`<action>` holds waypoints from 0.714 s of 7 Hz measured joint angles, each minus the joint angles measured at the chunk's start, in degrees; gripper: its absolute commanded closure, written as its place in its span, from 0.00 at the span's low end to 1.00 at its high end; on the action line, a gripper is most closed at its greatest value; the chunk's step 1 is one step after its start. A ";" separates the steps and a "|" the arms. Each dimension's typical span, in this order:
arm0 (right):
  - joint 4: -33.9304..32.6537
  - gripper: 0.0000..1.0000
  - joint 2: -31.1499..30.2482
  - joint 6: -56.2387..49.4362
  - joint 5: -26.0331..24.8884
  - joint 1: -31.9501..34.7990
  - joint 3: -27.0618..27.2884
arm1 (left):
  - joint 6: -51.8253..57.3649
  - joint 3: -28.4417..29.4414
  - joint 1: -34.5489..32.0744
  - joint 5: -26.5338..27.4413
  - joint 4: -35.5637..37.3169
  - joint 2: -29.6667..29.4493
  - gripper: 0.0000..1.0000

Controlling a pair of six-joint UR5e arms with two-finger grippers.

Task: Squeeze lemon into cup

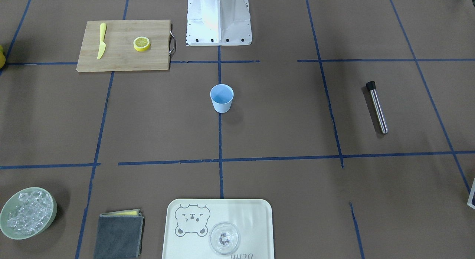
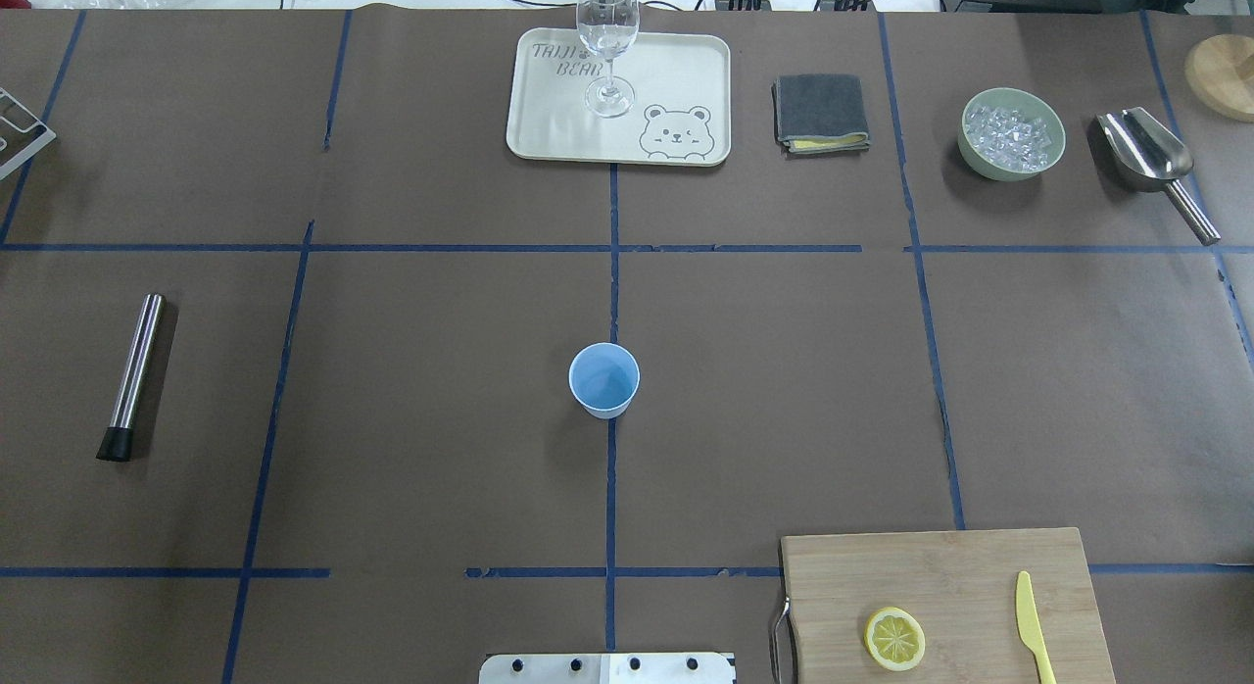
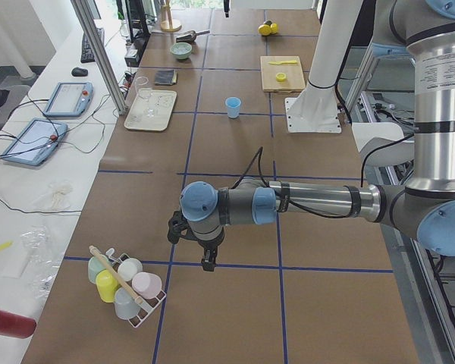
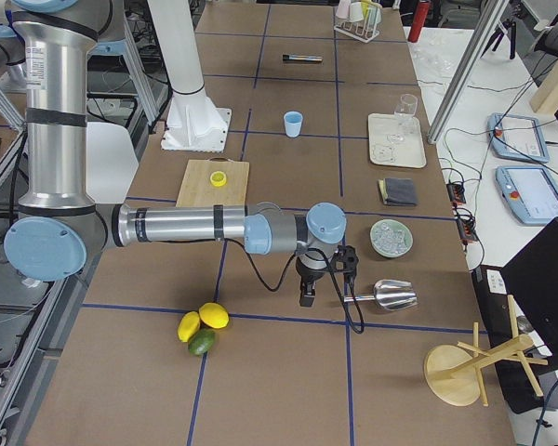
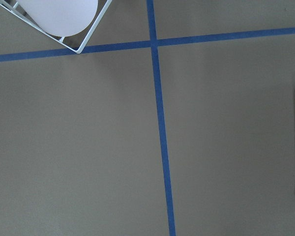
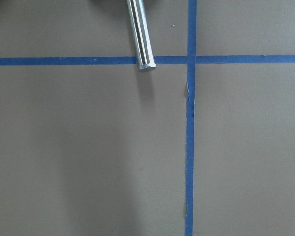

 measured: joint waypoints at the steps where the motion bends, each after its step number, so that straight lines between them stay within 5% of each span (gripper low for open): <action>1: 0.00 0.00 -0.10 0.00 0.02 0.03 -0.15 | 0.05 -0.26 -0.01 -0.02 0.01 -0.21 0.00; 5: 0.10 0.00 -0.71 -0.06 0.01 0.07 0.42 | 0.24 -5.04 -0.03 0.43 0.39 -1.29 0.00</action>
